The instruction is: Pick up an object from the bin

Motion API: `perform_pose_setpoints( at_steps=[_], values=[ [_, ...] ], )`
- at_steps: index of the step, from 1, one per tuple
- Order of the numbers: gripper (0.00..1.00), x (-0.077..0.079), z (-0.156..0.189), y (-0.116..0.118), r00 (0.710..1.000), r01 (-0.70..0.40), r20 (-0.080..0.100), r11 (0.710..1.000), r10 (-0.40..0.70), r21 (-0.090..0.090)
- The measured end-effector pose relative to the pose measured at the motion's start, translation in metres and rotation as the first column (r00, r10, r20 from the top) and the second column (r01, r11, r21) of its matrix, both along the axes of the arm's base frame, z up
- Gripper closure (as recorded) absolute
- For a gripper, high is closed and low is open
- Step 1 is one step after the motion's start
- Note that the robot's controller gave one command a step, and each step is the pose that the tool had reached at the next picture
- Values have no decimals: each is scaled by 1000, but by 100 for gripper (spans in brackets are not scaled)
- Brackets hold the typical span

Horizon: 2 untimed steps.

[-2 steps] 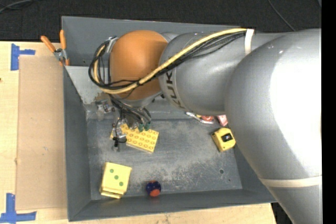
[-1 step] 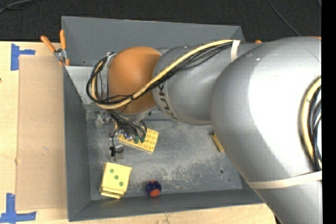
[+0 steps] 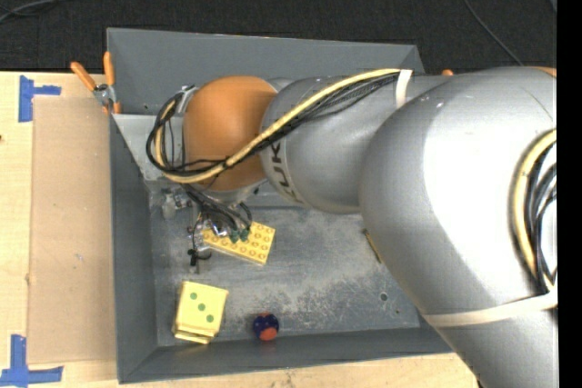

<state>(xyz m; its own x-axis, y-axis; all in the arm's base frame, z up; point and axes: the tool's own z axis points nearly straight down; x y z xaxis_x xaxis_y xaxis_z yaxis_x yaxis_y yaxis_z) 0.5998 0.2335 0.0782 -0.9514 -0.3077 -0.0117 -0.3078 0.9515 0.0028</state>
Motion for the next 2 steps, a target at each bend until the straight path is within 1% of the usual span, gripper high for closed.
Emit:
perform_pose_setpoints(
  at_steps=[1,2],
  values=[
    [0,-65,-5,8,988,-156,9,988,156,1],
    [0,-125,-1,8,986,-167,31,986,167,2]
  ],
)
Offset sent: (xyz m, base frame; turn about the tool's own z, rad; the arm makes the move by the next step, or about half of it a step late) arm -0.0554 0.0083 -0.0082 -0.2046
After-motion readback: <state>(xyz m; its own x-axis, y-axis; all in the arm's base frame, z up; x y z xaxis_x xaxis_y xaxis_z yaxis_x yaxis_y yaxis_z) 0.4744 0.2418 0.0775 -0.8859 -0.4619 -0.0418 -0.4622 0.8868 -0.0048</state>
